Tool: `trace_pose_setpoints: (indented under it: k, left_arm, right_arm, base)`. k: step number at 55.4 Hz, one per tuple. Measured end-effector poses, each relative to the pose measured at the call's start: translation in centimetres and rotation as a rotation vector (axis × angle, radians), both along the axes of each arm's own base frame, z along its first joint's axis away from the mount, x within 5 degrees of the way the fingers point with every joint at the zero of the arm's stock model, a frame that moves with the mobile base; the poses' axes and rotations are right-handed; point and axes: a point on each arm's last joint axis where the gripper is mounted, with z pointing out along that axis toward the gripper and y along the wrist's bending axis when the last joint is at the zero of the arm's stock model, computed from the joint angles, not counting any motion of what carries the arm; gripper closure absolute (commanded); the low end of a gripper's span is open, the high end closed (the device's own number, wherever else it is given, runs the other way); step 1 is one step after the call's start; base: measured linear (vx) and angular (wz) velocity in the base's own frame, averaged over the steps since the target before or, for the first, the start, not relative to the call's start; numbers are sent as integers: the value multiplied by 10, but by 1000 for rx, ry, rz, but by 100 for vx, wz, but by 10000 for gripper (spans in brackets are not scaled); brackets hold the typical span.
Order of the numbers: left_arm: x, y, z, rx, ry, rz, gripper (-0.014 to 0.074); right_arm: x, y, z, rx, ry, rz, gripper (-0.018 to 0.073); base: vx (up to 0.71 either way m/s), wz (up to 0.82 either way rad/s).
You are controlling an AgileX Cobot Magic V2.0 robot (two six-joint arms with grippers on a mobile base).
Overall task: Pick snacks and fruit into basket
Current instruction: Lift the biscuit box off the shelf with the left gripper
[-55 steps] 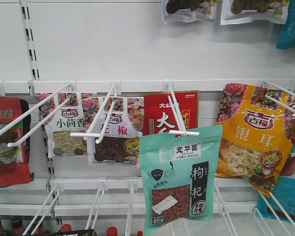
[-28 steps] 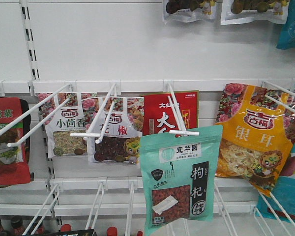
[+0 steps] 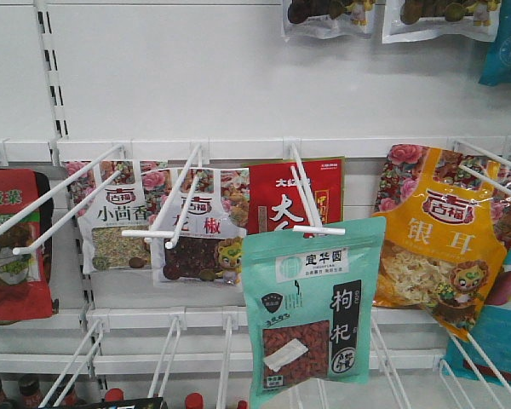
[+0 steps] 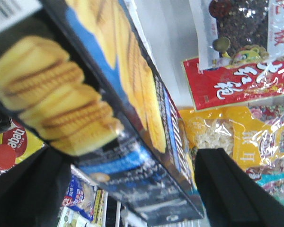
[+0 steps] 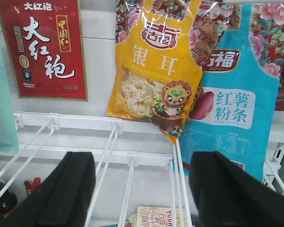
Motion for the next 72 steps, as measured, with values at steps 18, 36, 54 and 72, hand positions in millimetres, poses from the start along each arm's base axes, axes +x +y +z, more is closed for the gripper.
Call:
trace_pose_setpoints:
  k: [18,36,54,72]
  left_arm:
    - [10,0,-6,-27,-30,49,14]
    - [12,0,-8,-18,-47,60,176]
    - [13,0,-7,-25,-68,61,435]
    - [10,5,6,73,-171,75,564]
  right_arm:
    - [0,0,0,0,0,0,59]
    - [0,0,0,0,0,0,59]
    - [0,0,0,0,0,0,59]
    - [0,0,0,0,0,0,59]
  base:
    - [0,0]
    - [0,0]
    - [0,0]
    - [0,0]
